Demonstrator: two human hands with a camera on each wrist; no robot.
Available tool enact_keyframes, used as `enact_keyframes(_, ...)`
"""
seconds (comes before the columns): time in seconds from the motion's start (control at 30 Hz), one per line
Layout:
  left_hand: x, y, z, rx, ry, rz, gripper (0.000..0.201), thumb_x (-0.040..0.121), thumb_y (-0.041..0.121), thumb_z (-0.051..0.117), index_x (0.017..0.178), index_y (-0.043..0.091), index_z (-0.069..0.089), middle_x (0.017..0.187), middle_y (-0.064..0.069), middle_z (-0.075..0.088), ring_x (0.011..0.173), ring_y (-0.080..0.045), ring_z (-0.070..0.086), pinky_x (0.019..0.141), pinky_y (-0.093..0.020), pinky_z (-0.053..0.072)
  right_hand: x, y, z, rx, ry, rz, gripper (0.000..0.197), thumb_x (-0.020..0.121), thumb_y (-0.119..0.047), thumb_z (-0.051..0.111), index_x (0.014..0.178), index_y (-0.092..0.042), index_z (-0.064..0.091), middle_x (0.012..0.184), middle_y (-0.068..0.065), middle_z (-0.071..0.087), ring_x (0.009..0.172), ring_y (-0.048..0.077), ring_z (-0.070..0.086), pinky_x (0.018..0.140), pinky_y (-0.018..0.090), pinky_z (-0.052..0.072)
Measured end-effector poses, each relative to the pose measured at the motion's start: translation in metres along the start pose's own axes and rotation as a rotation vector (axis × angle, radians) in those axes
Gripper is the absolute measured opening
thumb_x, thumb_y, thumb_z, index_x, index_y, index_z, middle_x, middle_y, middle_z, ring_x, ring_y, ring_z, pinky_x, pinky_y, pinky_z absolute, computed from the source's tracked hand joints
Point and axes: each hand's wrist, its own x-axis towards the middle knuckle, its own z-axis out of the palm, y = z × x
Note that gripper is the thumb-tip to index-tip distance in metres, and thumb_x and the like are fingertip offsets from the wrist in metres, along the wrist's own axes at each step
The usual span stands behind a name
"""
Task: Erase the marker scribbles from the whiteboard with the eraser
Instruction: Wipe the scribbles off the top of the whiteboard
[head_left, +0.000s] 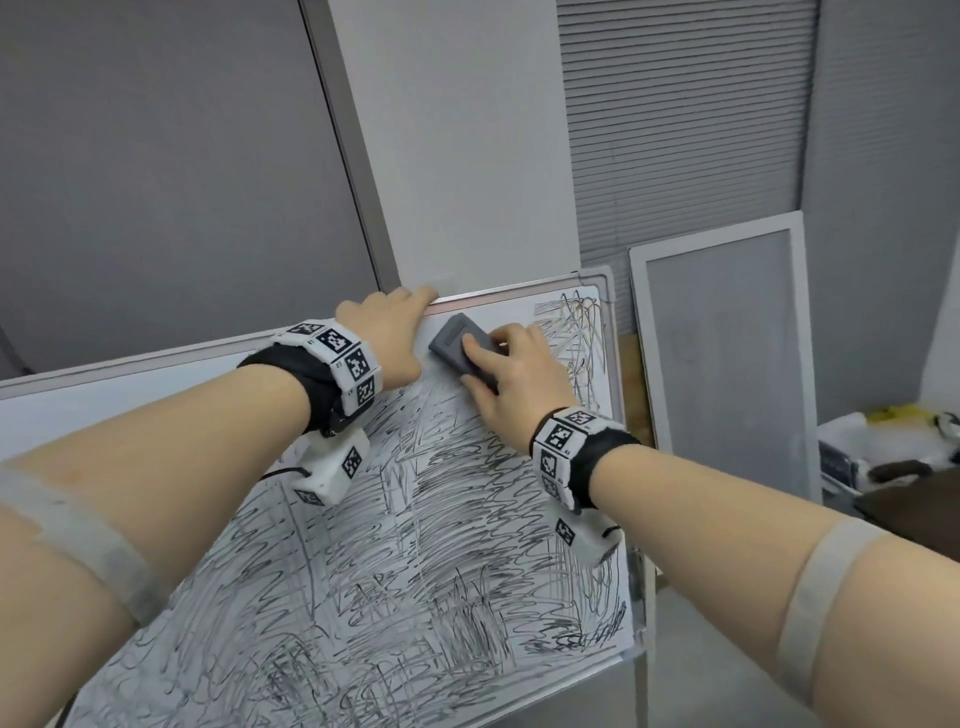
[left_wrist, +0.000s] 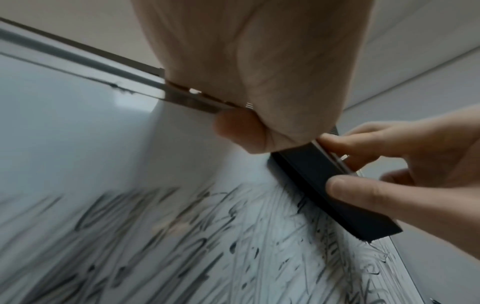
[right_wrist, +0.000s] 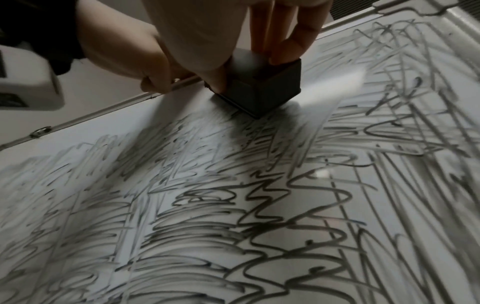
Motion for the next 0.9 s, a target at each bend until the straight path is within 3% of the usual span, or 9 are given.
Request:
enact_keyframes(0.13,0.007,0.003,-0.007,-0.085,-0.001,-0.004,0.041,0.074,0.008,0.056,0.110,0.017,0.038,0.105,-0.006,0.056,0.086,-0.030,0.058,0.068,-0.037,0.043,-0.003,0.035,-0.013,0.016,0.072,0.185,0.038,0.086,-0.027,0.067,0.123,-0.017,0.066,0.108,0.015,0.057,0.103,0.034,0.049,0.075,0.043,0.051)
enact_keyframes(0.2,0.009,0.003,-0.008,-0.083,-0.007,0.004,0.039,0.074,0.008,0.057,0.105,0.016,0.036,0.099,-0.008,0.056,0.079,-0.029,0.058,0.065,-0.039,0.048,-0.005,0.060,-0.024,-0.024,0.085,0.345,0.040,0.088,-0.029,0.066,0.126,-0.019,0.064,0.112,0.015,0.055,0.107,0.034,0.047,0.082,0.041,0.049)
enact_keyframes(0.27,0.009,0.004,-0.007,-0.061,-0.023,0.011,0.052,0.072,0.011,0.059,0.119,0.018,0.037,0.103,-0.006,0.056,0.082,-0.028,0.058,0.070,-0.041,0.053,-0.007,0.078,-0.033,-0.036,0.092,0.429,0.041,0.088,-0.030,0.064,0.128,-0.020,0.063,0.115,0.016,0.054,0.109,0.036,0.047,0.084,0.042,0.049)
enact_keyframes(0.33,0.009,0.008,-0.005,-0.010,-0.048,0.017,0.080,0.071,0.015,0.059,0.143,0.030,0.027,0.113,-0.002,0.053,0.088,-0.027,0.056,0.071,-0.039,0.049,-0.007,0.085,-0.038,-0.059,0.085,0.423,0.042,0.089,-0.030,0.064,0.129,-0.019,0.062,0.115,0.016,0.054,0.110,0.036,0.047,0.083,0.040,0.049)
enact_keyframes(0.37,0.010,0.011,-0.006,0.008,-0.061,0.014,0.086,0.072,0.017,0.059,0.147,0.036,0.021,0.115,-0.001,0.051,0.088,-0.026,0.054,0.070,-0.038,0.046,-0.004,0.085,-0.039,-0.075,0.078,0.409,0.042,0.090,-0.031,0.063,0.130,-0.019,0.062,0.116,0.016,0.054,0.111,0.036,0.046,0.083,0.038,0.047)
enact_keyframes(0.43,0.012,0.015,-0.007,0.004,-0.072,0.002,0.087,0.074,0.018,0.059,0.148,0.039,0.019,0.118,-0.002,0.050,0.090,-0.027,0.053,0.073,-0.039,0.044,0.003,0.082,-0.040,-0.078,0.084,0.396,0.042,0.091,-0.033,0.062,0.131,-0.019,0.061,0.116,0.016,0.054,0.113,0.035,0.044,0.082,0.036,0.044)
enact_keyframes(0.53,0.013,0.019,-0.005,0.000,-0.049,-0.019,0.080,0.074,0.015,0.059,0.145,0.033,0.026,0.120,-0.005,0.052,0.101,-0.031,0.056,0.087,-0.043,0.046,0.009,0.079,-0.039,-0.055,0.093,0.388,0.043,0.092,-0.035,0.061,0.132,-0.019,0.060,0.115,0.016,0.053,0.113,0.034,0.043,0.084,0.037,0.044)
enact_keyframes(0.7,0.015,0.023,-0.004,-0.063,-0.020,-0.011,0.065,0.074,0.012,0.058,0.134,0.025,0.034,0.117,-0.007,0.053,0.101,-0.032,0.056,0.080,-0.041,0.043,-0.012,0.087,-0.031,-0.026,0.123,0.444,0.044,0.090,-0.034,0.063,0.131,-0.018,0.061,0.112,0.017,0.053,0.109,0.036,0.046,0.082,0.038,0.047)
enact_keyframes(0.9,0.014,0.021,-0.005,-0.080,-0.026,-0.005,0.065,0.074,0.013,0.058,0.133,0.026,0.034,0.116,-0.006,0.053,0.100,-0.031,0.056,0.081,-0.042,0.041,-0.017,0.091,-0.037,-0.038,0.110,0.445,0.044,0.090,-0.034,0.062,0.130,-0.017,0.061,0.111,0.016,0.053,0.111,0.035,0.045,0.086,0.042,0.048)
